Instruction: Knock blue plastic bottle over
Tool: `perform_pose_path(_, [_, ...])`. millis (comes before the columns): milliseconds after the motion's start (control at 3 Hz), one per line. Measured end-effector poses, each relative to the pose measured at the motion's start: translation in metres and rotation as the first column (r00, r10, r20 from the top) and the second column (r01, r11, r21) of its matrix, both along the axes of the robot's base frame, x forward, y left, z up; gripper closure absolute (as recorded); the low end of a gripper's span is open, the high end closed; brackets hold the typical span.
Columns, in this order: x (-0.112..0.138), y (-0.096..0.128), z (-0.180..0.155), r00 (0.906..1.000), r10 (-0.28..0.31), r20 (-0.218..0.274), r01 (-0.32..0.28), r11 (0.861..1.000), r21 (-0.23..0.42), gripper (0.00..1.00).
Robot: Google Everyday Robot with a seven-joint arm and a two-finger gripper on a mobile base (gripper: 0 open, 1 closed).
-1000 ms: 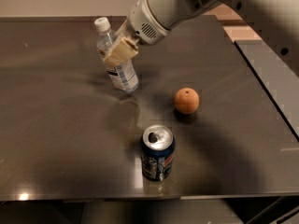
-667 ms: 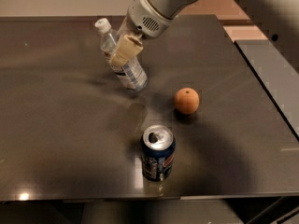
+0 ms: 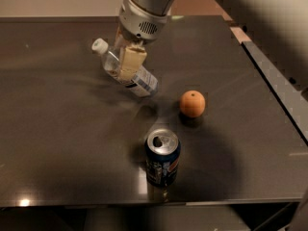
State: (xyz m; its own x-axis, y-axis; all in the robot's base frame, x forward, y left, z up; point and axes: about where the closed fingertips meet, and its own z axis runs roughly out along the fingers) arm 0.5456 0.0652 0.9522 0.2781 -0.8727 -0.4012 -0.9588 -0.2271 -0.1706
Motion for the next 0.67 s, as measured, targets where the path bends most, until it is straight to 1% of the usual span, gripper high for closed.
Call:
perform_pose_path(333, [-0.007, -0.001, -0.013, 0.9965, 0.082, 0.015, -0.081, 0.992, -0.094, 1.00])
perform_pose_path(667, [-0.012, -0.003, -0.029, 0.9887, 0.150, 0.007, -0.146, 0.975, -0.169, 1.00])
